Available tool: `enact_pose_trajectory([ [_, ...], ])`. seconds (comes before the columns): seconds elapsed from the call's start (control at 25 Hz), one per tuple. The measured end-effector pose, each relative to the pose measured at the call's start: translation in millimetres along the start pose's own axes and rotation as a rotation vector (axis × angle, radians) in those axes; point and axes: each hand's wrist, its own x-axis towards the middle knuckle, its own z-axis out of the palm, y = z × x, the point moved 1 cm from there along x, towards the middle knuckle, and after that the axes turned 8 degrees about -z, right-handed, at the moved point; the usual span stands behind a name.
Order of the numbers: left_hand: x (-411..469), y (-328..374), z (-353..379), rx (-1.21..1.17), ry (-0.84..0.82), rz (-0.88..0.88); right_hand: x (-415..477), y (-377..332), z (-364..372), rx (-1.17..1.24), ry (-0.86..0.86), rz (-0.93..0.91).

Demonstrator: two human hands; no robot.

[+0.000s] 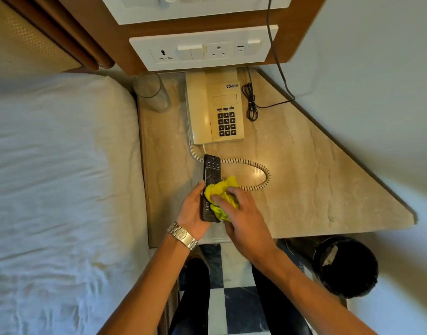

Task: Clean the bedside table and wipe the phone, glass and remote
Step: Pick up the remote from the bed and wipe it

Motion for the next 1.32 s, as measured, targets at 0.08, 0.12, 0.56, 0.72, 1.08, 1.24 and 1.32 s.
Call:
enact_pose_trajectory([
  [0.08, -2, 2, -4, 0.030, -0.002, 0.002, -12, -3, 0, 0.025, -0.033, -0.022],
  [0.12, -4, 2, -5, 0.048, -0.004, -0.008, -18, -4, 0, 0.031, -0.057, -0.042],
  [0.56, -6, 13, -2, 0.120, 0.018, 0.010, 72, 63, -55, -0.042, 0.136, 0.132],
  [0.72, -3, 17, 12, 0.101, -0.017, 0.016, 81, 35, -34, -0.062, 0.019, 0.025],
  [1.08, -8, 2, 7, -0.004, -0.106, -0.166, -9, -2, -13, -0.091, 0.012, -0.054],
  [1.24, -12, 2, 9, -0.003, -0.067, -0.180, -13, -8, -25, -0.084, 0.003, -0.066],
  [1.32, -13, 8, 9, 0.042, -0.015, -0.150, -22, -14, -30, -0.100, -0.036, -0.099],
])
